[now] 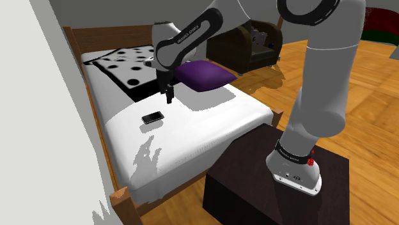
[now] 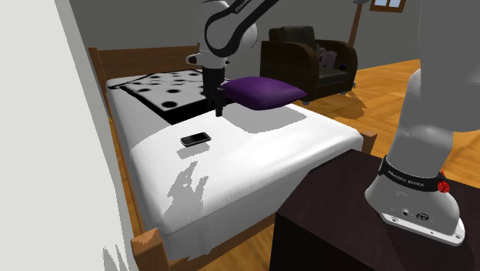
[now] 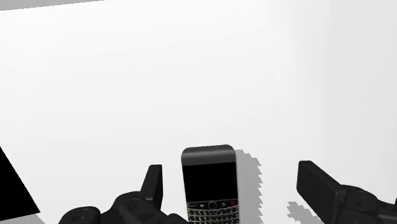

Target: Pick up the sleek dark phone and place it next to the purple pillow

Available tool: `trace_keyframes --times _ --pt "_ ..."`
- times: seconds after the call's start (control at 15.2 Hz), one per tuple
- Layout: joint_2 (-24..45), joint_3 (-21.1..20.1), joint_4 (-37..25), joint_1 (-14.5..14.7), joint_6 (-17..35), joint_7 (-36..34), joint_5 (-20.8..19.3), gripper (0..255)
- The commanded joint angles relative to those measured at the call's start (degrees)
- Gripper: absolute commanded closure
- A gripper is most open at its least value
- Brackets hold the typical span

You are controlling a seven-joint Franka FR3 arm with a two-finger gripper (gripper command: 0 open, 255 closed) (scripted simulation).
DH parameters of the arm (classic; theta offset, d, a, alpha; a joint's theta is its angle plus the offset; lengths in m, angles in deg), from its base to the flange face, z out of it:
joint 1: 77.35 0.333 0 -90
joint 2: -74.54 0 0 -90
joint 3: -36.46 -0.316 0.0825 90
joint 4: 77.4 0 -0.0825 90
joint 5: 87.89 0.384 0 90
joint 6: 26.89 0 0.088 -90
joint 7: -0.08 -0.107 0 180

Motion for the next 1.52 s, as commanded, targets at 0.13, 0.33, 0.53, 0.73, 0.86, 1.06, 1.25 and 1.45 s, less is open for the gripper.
trace_keyframes --times 0.13,0.33,0.53,0.73,0.86,1.06,1.25,1.45 --pt "7.6 -1.9 -5.3 0.7 2.2 5.1 -0.4 0" --pt "12.7 -3.2 -9.3 1.4 3.1 8.3 -1.0 0" --pt "14.3 -3.2 -9.3 1.4 4.7 8.2 -1.1 0" --pt "16.0 -3.2 -9.3 1.4 6.3 8.2 -1.2 0" --pt "16.9 -3.1 -9.4 1.5 7.1 8.1 -1.3 0" --pt "16.9 -3.1 -9.5 1.5 7.1 8.1 -1.2 0" --pt "16.9 -3.1 -9.5 1.5 7.1 8.1 -1.2 0" --pt "16.9 -3.1 -9.4 1.5 7.1 8.1 -1.2 255"
